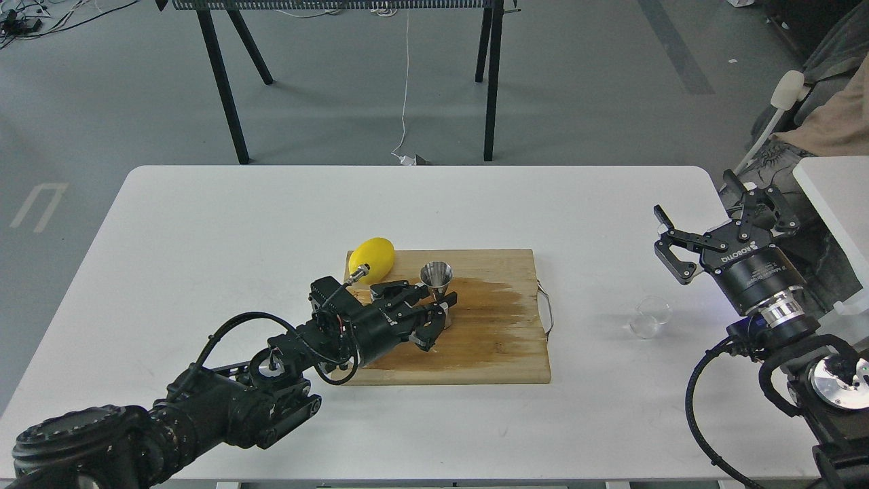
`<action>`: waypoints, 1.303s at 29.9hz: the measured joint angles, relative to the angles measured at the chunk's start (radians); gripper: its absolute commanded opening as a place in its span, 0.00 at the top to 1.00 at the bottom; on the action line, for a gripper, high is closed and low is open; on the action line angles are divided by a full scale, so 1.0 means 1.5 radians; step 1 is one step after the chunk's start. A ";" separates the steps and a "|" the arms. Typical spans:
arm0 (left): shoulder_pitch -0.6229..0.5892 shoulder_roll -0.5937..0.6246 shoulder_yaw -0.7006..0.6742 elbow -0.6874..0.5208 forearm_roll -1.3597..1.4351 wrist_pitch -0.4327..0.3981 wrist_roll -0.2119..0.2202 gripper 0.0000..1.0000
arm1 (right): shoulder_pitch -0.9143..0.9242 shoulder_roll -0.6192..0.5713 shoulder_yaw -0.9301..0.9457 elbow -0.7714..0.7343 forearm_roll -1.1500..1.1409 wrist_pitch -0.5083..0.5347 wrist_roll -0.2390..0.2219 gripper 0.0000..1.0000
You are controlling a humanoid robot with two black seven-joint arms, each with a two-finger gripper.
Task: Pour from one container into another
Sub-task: 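Set the jigger upright on the cutting board and open the left gripper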
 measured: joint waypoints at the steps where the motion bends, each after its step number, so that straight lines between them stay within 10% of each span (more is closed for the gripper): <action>1: 0.001 0.000 0.000 -0.001 0.000 0.000 0.000 0.29 | 0.000 0.000 0.000 0.000 0.000 0.000 0.000 0.01; 12: 0.023 0.000 -0.001 -0.040 -0.001 0.000 0.000 0.02 | -0.002 0.001 0.001 0.000 0.000 0.000 0.000 0.01; 39: 0.029 0.014 -0.009 -0.036 -0.010 0.000 0.000 0.01 | -0.006 0.006 0.004 0.000 0.001 0.000 0.000 0.01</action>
